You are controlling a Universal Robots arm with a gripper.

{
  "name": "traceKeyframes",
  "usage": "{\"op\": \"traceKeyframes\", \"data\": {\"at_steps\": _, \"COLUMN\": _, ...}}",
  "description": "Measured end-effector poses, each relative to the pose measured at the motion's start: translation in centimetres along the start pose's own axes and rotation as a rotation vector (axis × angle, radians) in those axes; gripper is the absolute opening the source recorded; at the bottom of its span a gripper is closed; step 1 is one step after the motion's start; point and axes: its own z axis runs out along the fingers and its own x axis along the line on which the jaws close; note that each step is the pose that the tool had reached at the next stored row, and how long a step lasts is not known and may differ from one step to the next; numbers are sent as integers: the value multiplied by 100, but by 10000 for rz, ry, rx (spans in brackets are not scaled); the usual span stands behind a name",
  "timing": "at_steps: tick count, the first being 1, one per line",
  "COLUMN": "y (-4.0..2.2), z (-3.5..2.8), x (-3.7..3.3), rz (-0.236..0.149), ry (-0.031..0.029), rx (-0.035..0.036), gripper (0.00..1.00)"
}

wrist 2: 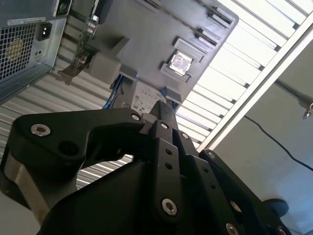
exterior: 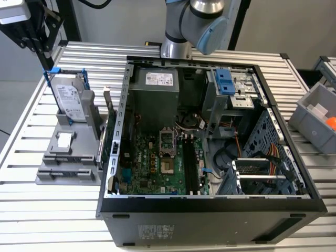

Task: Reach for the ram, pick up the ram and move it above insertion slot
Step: 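Reach for the ram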

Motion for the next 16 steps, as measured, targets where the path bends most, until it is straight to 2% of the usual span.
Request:
{"op": "traceKeyframes", "data": {"at_steps": 6, "y": -43, "z": -1, "x": -3, "rz": -20, "ry": 1, "rx": 0, "gripper": 0}}
{"op": "traceKeyframes", "data": {"at_steps": 16, "y": -176, "z": -3, "x": -11, "rz": -107, "ry": 6, "rx": -1, "gripper": 0}}
